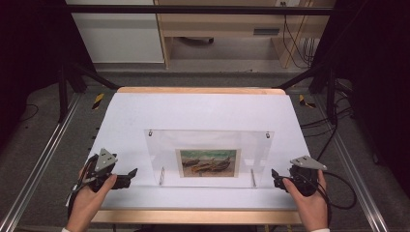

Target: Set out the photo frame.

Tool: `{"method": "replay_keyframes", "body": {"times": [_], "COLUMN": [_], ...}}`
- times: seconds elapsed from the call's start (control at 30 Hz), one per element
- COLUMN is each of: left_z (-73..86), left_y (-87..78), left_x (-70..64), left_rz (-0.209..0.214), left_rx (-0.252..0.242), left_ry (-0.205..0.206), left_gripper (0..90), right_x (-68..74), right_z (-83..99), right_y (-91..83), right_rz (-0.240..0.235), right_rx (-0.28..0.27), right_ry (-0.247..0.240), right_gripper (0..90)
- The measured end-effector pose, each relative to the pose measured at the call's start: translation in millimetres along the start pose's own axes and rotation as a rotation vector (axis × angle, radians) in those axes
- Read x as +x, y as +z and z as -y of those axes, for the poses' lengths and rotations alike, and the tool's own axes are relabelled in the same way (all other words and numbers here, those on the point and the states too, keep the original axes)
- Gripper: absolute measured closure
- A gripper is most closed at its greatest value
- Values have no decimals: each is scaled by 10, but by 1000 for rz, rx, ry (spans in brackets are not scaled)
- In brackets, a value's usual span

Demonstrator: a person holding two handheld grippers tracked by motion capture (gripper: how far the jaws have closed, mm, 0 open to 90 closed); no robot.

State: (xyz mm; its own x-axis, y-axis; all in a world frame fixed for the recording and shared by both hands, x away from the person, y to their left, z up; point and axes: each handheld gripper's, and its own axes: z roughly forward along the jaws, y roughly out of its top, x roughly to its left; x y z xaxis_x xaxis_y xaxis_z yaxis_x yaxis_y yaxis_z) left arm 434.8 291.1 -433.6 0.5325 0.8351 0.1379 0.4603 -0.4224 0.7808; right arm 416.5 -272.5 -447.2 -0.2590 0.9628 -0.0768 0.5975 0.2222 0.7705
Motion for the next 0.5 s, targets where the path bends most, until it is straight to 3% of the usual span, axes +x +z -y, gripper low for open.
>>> {"method": "replay_keyframes", "body": {"times": [0.27,0.5], "left_z": [-75,-95], "left_y": [212,345], "left_x": [104,195], "left_rz": [11,13], "left_rx": [-1,10], "left_ry": [-9,-49], "left_gripper": [87,85], "right_x": [-57,-87], "right_z": [-77,-130], "right_y": [228,354], "right_rz": [1,-4], "right_rx": [48,62], "right_ry": [0,11], "right_gripper": [103,104]}}
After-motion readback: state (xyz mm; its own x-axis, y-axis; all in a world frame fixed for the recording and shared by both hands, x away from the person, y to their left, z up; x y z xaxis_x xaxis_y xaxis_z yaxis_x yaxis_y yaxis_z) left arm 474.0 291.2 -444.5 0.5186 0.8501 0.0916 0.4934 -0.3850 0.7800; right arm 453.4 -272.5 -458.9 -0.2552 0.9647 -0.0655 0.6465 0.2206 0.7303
